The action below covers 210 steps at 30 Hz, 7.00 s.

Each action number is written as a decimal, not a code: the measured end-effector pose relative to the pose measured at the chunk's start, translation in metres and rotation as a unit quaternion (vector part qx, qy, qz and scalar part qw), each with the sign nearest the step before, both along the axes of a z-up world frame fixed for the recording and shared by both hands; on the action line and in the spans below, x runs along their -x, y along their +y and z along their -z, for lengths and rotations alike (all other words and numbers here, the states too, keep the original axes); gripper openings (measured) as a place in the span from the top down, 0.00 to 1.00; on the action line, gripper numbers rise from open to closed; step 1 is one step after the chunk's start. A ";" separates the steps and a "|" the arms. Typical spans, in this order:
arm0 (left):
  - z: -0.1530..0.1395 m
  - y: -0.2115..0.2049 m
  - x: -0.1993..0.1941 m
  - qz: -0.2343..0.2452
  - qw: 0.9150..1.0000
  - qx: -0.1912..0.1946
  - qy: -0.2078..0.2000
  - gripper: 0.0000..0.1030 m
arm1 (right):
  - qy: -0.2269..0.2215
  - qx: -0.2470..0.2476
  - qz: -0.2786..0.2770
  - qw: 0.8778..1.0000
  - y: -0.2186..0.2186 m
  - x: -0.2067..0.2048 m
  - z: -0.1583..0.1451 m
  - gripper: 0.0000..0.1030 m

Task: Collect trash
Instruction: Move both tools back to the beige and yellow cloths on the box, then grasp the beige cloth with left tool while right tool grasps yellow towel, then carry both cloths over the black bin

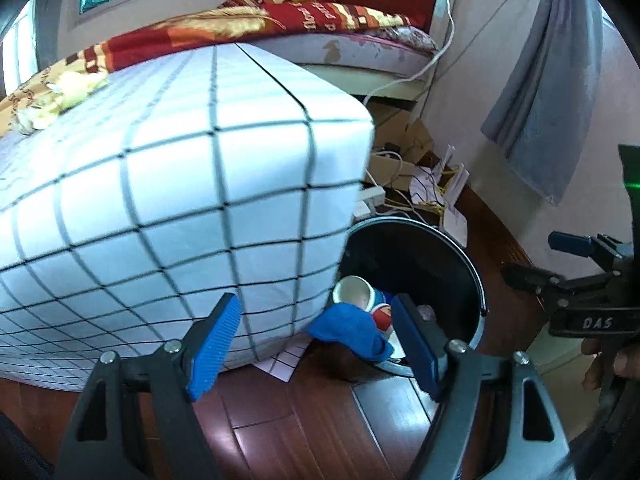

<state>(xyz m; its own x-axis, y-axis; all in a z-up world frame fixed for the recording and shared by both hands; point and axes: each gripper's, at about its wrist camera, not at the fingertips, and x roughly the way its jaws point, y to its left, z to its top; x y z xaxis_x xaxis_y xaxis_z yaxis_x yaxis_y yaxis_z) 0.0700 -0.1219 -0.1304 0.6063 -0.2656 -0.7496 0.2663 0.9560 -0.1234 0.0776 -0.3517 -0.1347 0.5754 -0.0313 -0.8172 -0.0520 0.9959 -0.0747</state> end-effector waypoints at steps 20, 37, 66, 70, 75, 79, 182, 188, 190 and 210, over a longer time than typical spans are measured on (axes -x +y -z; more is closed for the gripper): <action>-0.046 0.066 0.009 -0.061 0.997 0.008 -0.054 0.23 | -0.077 -0.023 -0.052 0.995 0.078 -0.001 -0.053 0.00; -0.064 0.132 0.001 -0.128 0.989 0.011 -0.073 0.23 | -0.166 -0.071 -0.063 0.982 0.120 -0.015 -0.081 0.00; -0.098 0.334 -0.131 -0.220 0.970 -0.038 -0.092 0.23 | -0.123 -0.050 -0.252 0.958 0.394 -0.185 -0.118 0.08; -0.089 0.345 -0.149 -0.225 0.970 -0.034 -0.082 0.23 | -0.106 -0.038 -0.258 0.960 0.416 -0.214 -0.102 0.09; -0.080 0.357 -0.176 -0.223 0.972 -0.023 -0.063 0.23 | -0.085 -0.028 -0.255 0.963 0.433 -0.254 -0.085 0.13; -0.070 0.351 -0.196 -0.206 0.977 -0.029 -0.048 0.23 | -0.053 -0.016 -0.265 0.963 0.447 -0.282 -0.064 0.22; -0.117 0.082 -0.064 0.029 0.995 -0.003 -0.097 0.72 | -0.170 -0.053 -0.112 0.978 0.104 -0.038 -0.155 0.63; -0.104 0.041 -0.057 0.073 0.994 -0.004 -0.087 0.72 | -0.160 -0.046 -0.075 0.983 0.069 -0.024 -0.141 0.63; -0.101 0.032 -0.055 0.082 0.993 -0.002 -0.082 0.72 | -0.157 -0.041 -0.065 0.985 0.060 -0.019 -0.137 0.63; -0.060 -0.044 -0.030 0.150 0.988 0.003 -0.043 0.72 | -0.108 -0.037 -0.003 0.993 -0.011 0.021 -0.080 0.63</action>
<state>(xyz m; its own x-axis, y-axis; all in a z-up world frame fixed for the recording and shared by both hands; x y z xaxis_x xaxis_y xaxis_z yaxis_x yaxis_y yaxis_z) 0.1000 -0.1655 -0.0701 0.5613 -0.4474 -0.6963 0.5481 0.8313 -0.0923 0.0565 -0.3624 -0.0548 0.7380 0.0282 -0.6742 -0.0488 0.9987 -0.0117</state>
